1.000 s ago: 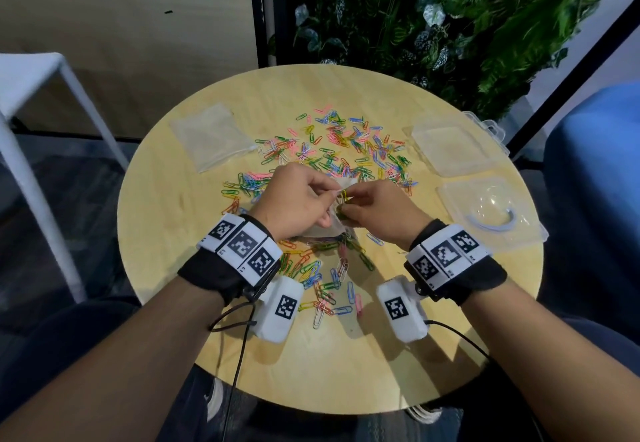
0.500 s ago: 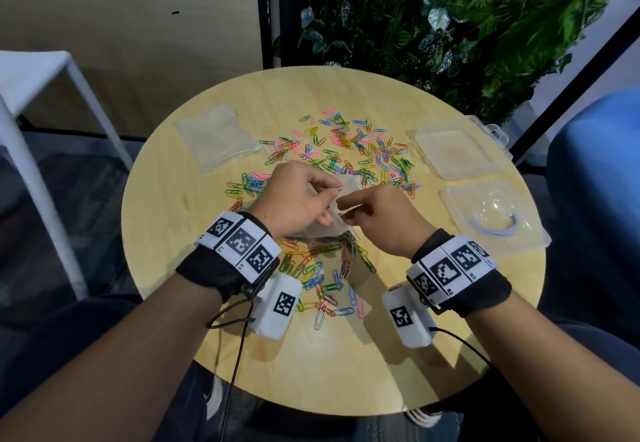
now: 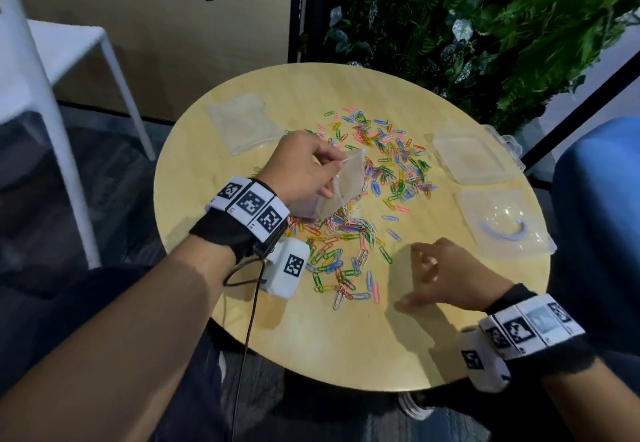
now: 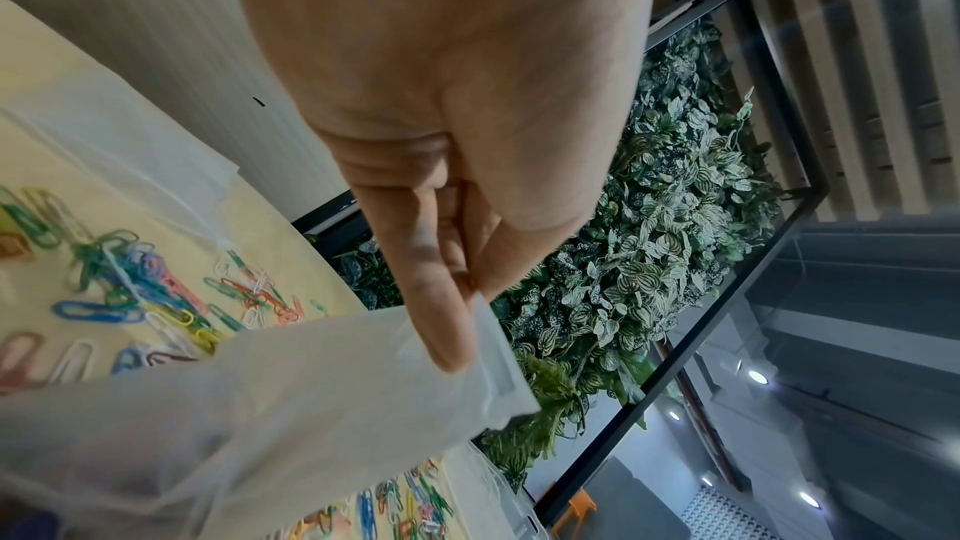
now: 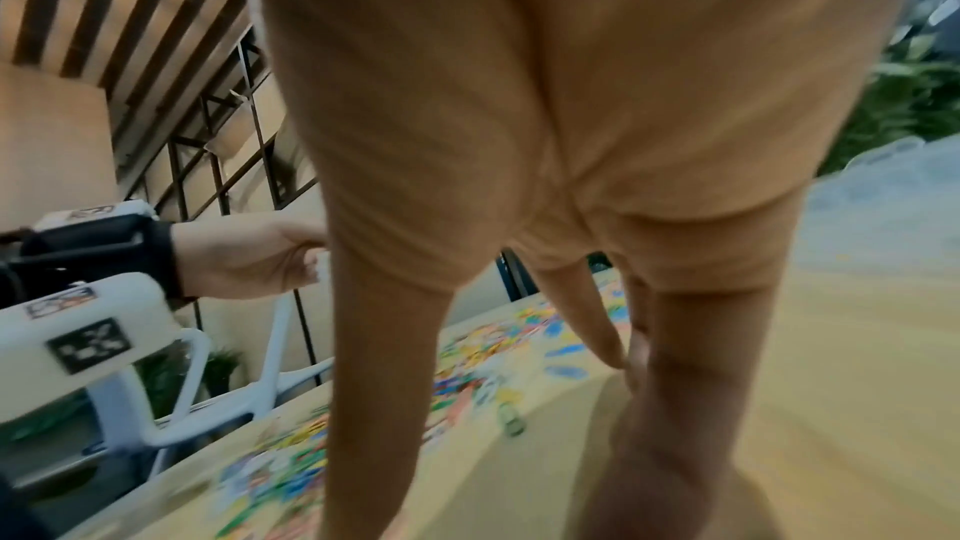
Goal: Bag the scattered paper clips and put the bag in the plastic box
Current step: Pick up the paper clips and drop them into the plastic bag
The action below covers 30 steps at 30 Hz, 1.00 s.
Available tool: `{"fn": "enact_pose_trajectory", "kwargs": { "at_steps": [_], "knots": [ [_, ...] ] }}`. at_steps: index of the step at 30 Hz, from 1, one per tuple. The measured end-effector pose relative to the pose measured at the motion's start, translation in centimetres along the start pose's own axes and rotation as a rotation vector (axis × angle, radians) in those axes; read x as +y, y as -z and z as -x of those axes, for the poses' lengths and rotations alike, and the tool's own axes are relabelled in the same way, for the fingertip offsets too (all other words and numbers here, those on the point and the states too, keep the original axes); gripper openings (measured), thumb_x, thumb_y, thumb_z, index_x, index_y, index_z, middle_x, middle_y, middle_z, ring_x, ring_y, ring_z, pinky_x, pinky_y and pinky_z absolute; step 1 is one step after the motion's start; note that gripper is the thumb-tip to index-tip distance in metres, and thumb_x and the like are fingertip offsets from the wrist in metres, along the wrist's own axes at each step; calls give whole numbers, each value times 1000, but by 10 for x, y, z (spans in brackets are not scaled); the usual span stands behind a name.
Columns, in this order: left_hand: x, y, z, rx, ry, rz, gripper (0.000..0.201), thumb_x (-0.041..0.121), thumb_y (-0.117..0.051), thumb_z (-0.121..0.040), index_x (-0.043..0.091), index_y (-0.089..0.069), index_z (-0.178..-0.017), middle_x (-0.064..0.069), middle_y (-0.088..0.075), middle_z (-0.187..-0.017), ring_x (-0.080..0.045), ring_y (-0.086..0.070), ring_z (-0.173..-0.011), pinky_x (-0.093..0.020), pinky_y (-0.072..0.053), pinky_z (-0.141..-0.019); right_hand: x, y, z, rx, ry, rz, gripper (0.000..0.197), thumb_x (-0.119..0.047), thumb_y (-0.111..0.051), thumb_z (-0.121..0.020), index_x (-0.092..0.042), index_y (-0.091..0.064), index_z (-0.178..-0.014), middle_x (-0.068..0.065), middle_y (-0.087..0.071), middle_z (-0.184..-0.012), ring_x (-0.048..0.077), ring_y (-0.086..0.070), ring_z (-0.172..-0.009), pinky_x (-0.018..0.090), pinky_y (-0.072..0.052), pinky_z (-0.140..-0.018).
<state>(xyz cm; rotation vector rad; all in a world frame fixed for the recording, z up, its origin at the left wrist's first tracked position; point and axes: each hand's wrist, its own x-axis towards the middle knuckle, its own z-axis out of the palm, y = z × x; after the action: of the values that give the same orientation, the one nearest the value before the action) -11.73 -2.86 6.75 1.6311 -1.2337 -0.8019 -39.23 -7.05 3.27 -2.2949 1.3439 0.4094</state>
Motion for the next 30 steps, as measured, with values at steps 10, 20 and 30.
{"fn": "enact_pose_trajectory", "kwargs": {
  "at_steps": [10,20,30],
  "knots": [
    [0,6,0,18,-19,40,16,2,-63,-94,0,-74,-106,-1,-66,-70,-9,-67,-47,-26,-62,-56,-77,-47,-22,207,222,-222,89,-37,-90,-54,-24,-51,-134,4,-42,-111,11,-46,-86,9,-35,-78],
    [0,7,0,8,-11,38,17,1,-63,-93,2,-75,-106,7,-63,-59,-7,-66,-46,-23,-60,-54,-106,-49,-41,249,433,-13,36,-21,-68,-81,-24,-69,-117,8,-56,-107,26,-57,-95,30,-45,-82],
    [-2,-3,-1,-58,4,18,16,1,-63,-94,0,-73,-106,0,-63,-66,-9,-65,-48,-22,-60,-53,-64,-11,-54,310,207,-42,9,-15,-72,-78,-15,-79,-85,3,-74,-80,18,-63,-74,21,-43,-68]
  ]
}}
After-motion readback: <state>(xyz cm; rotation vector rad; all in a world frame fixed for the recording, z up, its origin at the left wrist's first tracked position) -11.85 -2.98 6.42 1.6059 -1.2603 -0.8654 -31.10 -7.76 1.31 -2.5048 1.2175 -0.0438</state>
